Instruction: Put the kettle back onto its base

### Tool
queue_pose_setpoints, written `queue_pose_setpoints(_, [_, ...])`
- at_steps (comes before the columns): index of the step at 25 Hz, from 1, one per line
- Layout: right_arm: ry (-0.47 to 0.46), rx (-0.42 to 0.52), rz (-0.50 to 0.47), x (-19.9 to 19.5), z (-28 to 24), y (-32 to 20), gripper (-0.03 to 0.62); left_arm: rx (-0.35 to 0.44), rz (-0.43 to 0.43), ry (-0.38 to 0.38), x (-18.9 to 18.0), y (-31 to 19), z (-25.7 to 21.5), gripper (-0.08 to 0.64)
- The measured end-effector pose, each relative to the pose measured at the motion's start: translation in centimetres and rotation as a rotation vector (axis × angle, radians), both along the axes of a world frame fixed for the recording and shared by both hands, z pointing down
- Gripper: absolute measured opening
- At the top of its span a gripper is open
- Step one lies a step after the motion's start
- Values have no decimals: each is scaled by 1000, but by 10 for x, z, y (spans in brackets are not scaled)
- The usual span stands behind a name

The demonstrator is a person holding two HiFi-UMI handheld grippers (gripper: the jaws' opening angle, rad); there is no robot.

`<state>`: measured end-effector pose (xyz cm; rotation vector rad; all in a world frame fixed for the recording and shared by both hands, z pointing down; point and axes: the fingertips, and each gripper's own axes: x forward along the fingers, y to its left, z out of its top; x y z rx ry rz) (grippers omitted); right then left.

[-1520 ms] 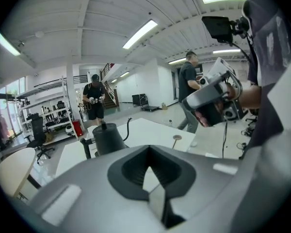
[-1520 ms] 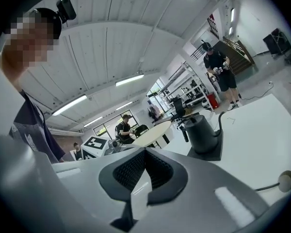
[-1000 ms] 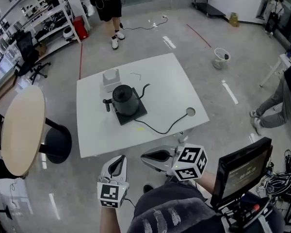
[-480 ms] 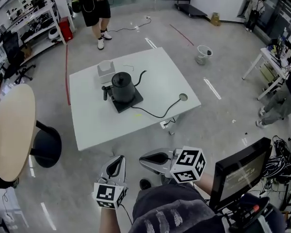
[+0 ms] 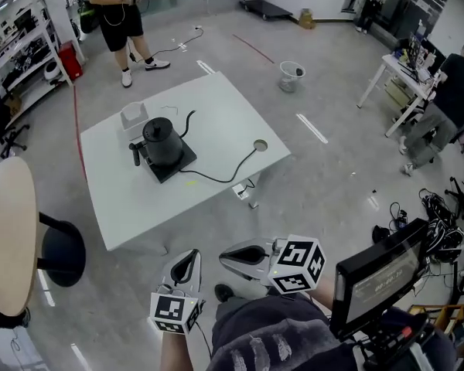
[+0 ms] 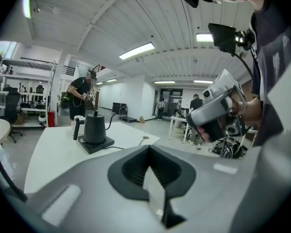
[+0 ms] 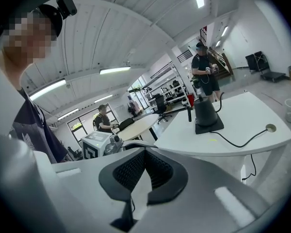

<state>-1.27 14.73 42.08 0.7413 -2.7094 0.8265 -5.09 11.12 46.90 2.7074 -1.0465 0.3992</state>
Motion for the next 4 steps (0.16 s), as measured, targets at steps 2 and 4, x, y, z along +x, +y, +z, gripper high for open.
queue_pose_setpoints(2, [-9,4,5,14,-4,2,2,-4,4,-12,13,1,-3,2])
queue_pose_setpoints(4, [-17,9,10,28,-7,3,2,-6,7,-22,25,1,-5,2])
